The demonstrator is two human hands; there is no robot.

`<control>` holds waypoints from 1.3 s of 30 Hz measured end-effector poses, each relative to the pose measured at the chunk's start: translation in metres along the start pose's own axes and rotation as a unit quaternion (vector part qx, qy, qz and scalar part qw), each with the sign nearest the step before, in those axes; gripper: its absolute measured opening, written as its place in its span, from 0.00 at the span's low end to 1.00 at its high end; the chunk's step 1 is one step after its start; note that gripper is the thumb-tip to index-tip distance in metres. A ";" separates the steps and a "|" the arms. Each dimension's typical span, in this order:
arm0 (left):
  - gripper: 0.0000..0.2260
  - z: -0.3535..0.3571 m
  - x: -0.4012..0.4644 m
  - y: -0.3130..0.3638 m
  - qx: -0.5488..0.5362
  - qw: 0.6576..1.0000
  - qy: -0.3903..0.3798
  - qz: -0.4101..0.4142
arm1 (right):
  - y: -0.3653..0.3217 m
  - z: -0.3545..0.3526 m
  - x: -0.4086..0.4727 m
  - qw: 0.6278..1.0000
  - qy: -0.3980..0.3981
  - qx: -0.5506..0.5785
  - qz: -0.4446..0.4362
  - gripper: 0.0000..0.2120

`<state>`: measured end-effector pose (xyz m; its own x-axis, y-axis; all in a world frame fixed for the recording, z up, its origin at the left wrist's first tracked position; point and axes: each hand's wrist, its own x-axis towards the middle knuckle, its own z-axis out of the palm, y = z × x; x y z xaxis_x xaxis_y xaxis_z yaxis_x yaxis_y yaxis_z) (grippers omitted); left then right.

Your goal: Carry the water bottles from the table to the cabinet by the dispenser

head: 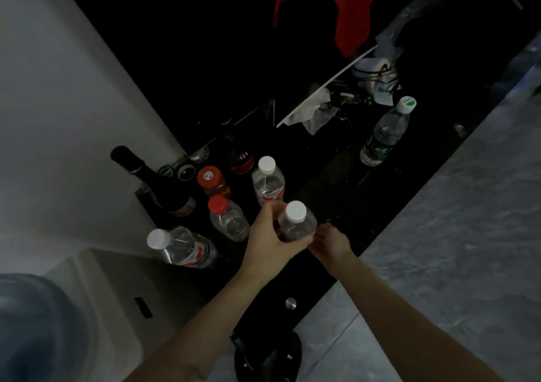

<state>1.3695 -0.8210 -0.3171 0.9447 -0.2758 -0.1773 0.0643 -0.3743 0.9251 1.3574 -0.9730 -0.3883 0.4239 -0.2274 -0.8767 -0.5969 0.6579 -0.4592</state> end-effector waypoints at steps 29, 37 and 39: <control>0.41 -0.051 -0.082 0.055 0.201 0.976 -0.084 -0.014 | -0.023 -0.025 -0.145 0.921 -0.002 -0.355 -0.163 0.18; 0.37 -0.123 -0.175 0.084 0.431 0.894 -0.067 0.106 | 0.050 -0.016 -0.264 0.785 0.051 -0.540 -0.300 0.21; 0.36 -0.140 -0.197 0.085 0.462 0.878 -0.058 0.115 | 0.067 -0.006 -0.286 0.748 0.059 -0.565 -0.342 0.22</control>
<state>1.2340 -0.6745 -0.1561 0.8560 -0.5066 -0.1032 -0.4628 -0.8397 0.2841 1.1920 -0.8682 -0.1691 0.8707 -0.3390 -0.3563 -0.4903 -0.6543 -0.5758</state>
